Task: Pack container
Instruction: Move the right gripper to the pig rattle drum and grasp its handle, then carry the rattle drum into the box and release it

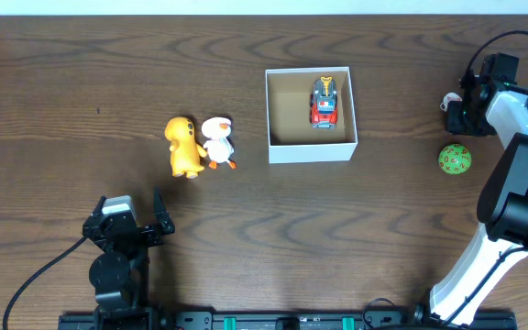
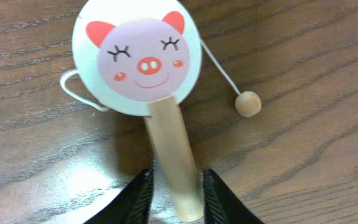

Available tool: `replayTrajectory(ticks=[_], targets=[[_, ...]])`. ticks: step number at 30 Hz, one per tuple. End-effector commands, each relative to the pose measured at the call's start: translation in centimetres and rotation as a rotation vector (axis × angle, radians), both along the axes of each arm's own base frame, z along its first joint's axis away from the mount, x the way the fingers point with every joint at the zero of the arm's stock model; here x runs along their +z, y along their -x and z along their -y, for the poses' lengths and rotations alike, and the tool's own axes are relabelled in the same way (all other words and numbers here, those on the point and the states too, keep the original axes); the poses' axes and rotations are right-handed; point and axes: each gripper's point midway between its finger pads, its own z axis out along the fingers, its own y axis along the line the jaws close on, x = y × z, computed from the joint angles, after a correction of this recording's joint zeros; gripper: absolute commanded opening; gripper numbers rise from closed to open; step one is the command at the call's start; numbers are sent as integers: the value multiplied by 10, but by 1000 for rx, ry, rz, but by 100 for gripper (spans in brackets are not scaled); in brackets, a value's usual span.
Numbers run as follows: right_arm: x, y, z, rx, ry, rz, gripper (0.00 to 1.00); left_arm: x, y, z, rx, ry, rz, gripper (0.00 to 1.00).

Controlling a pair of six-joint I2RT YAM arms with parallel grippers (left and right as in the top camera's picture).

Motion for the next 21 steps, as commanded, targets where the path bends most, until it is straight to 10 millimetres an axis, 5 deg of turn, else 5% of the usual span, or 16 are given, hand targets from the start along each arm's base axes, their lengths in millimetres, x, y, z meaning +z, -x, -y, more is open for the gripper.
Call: replayTrajectory(ticks=[1, 9, 12, 15, 21], targets=[[-6, 5, 3, -12, -9, -13, 26, -16, 2, 1, -7, 1, -54, 98], [-5, 4, 0, -8, -19, -9, 2, -16, 2, 1, -7, 1, -54, 98], [1, -1, 0, -4, -16, 3, 1, -16, 2, 1, -7, 1, -54, 98], [23, -17, -1, 9, -4, 50, 2, -16, 2, 1, -7, 1, -54, 98], [97, -60, -12, 62, 39, 232, 1, -16, 2, 1, -7, 1, -54, 98]])
